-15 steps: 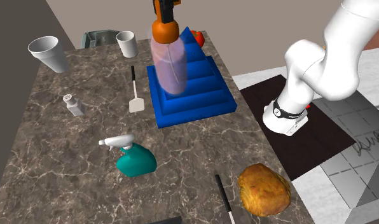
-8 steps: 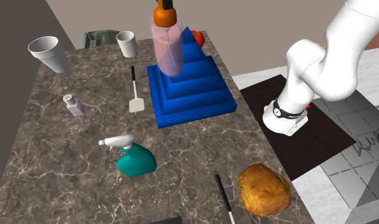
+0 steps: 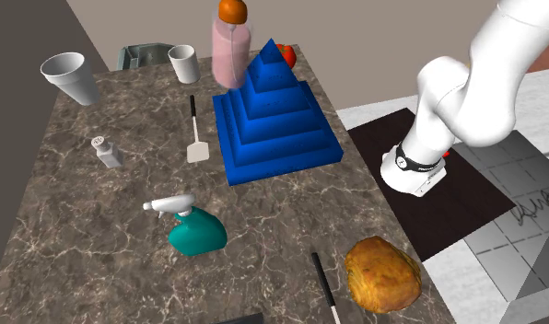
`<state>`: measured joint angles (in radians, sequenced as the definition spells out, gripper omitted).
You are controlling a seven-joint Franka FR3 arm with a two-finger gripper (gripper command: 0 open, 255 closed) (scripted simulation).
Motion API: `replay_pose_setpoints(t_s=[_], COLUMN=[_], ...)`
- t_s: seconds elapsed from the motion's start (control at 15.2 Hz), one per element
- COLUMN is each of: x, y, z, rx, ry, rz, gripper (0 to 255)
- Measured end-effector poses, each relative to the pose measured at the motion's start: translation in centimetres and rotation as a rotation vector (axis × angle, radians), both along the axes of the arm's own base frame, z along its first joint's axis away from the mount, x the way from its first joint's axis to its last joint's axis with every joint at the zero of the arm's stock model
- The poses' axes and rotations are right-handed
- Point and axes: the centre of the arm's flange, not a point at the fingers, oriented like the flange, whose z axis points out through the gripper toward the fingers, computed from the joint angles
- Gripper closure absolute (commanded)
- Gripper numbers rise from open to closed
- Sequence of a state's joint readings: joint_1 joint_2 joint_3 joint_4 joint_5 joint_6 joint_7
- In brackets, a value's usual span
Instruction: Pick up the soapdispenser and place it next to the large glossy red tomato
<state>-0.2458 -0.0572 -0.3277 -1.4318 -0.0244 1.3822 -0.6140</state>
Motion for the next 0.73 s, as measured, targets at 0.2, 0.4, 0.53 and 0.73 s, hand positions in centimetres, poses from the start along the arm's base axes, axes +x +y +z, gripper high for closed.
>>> replay_pose_setpoints(t_s=[0.2,0.4,0.53,0.73], x=[-1.9,-3.0,-4.1,-5.2], y=[-3.7,-7.2,-9.6,-13.7], z=[-0.4,-1.5,-2.2,-2.8], rx=[0.001,0.001,0.002,0.001], ry=[0.002,0.002,0.003,0.003], rz=[0.0,0.0,-0.001,-0.002], gripper=[255,255,255,255])
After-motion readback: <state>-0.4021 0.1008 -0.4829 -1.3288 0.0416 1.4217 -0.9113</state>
